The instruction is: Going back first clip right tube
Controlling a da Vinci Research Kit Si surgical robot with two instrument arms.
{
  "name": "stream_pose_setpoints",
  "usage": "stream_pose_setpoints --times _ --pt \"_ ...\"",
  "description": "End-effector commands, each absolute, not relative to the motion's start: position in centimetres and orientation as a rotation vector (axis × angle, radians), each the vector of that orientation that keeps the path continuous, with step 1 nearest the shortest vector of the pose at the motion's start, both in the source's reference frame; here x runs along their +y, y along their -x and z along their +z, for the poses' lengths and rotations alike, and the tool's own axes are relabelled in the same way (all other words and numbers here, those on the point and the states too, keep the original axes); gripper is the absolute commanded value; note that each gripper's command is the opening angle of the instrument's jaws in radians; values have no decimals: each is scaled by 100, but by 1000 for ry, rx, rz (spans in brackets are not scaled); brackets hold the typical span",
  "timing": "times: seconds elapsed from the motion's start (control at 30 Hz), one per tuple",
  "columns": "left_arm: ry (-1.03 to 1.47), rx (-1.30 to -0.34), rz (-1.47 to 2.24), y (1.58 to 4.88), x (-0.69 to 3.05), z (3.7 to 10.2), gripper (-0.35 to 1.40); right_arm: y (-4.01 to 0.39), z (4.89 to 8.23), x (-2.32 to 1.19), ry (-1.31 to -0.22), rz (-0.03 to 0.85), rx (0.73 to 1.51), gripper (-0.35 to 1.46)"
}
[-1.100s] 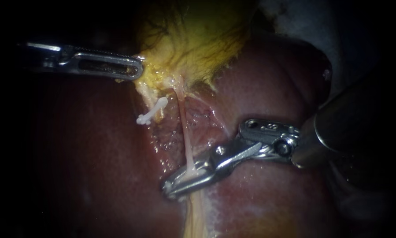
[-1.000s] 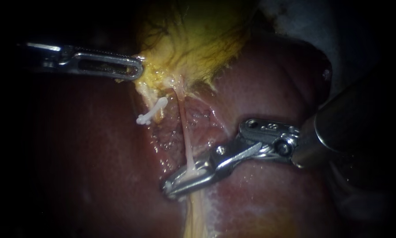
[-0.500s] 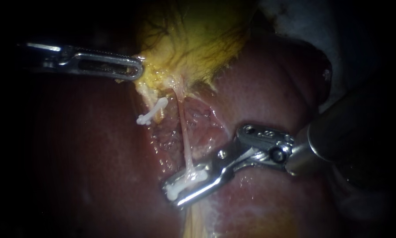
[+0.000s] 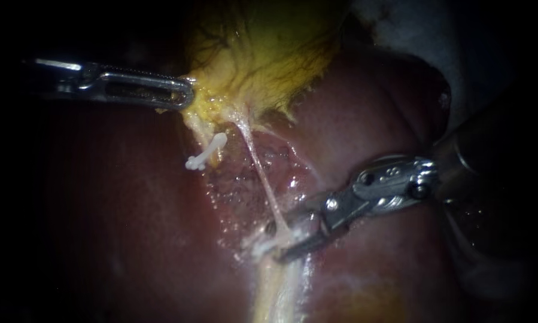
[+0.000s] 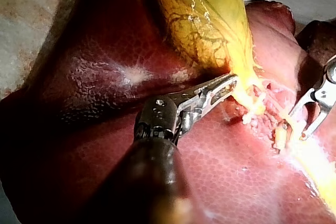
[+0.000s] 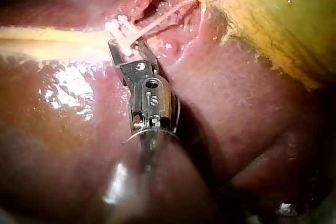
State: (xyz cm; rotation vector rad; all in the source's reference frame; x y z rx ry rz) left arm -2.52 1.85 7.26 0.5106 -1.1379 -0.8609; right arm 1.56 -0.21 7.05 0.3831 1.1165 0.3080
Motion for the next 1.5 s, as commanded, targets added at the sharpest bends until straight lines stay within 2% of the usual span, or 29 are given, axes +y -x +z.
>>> stream_pose_setpoints --times 0.03,0.17,0.6,0.93,1.23,1.5 --pt "-511 -1138 -861 251 185 726 -35 -153 701 -17 -386 298 1114 61" --pt "-511 -1138 -860 251 185 726 -35 -140 678 -6 -332 282 1111 61" --pt "-511 -1138 -859 249 184 726 -35 -107 617 -11 -226 250 1092 61" --pt "-509 -1139 -859 251 183 728 -35 -68 616 -7 -256 213 1109 59" --pt "-506 -1138 -864 258 179 735 -35 -60 619 -4 -292 189 1124 59" --pt "-519 -1135 -882 269 171 766 -35 -60 620 -5 -312 172 1117 59"
